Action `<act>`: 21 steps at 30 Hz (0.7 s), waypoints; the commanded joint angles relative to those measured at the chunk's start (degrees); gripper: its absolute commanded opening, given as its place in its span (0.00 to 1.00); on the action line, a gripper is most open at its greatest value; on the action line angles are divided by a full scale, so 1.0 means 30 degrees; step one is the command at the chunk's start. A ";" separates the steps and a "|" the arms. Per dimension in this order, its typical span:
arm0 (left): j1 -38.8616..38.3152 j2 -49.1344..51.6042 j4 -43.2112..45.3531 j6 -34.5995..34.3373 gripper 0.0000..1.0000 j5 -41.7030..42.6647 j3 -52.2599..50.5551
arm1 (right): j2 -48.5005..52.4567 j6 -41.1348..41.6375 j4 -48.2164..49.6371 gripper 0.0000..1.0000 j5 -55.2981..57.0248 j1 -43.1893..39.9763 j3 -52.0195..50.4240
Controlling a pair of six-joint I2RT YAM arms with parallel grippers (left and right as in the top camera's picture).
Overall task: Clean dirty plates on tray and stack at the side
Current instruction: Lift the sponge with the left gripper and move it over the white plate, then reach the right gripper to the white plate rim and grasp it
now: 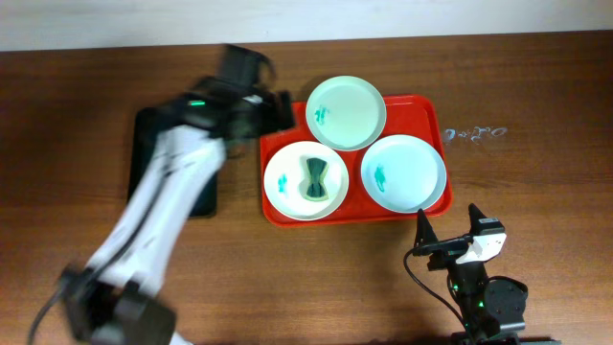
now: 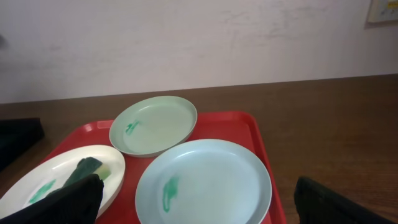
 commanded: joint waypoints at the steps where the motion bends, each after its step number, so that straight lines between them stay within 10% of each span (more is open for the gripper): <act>1: 0.1362 -0.1829 -0.3075 0.1195 0.99 -0.1122 0.0175 | -0.0109 0.0015 -0.0007 0.98 0.0087 0.0138 -0.0153; 5: 0.1843 -0.1916 -0.5916 0.1195 0.99 -0.1122 0.0138 | -0.0109 0.1020 0.1253 0.99 -0.0641 0.0138 -0.0153; 9: 0.1843 -0.1916 -0.5931 0.1188 0.99 -0.1107 0.0138 | -0.0109 1.1963 0.2718 0.98 -1.1023 0.0138 -0.0153; 12: 0.1843 -0.1916 -0.5931 0.1188 0.99 -0.1107 0.0138 | -0.0109 1.9081 0.8196 0.99 -1.1285 0.0138 -0.0153; 16: 0.1843 -0.1916 -0.5923 0.1188 0.99 -0.1100 0.0138 | -0.0109 1.9088 1.7850 0.98 -0.6878 0.0138 0.1260; 21: 0.1843 -0.1916 -0.5931 0.1188 0.99 -0.1100 0.0138 | 0.3483 0.8116 0.1530 0.98 -0.4262 0.0131 1.4520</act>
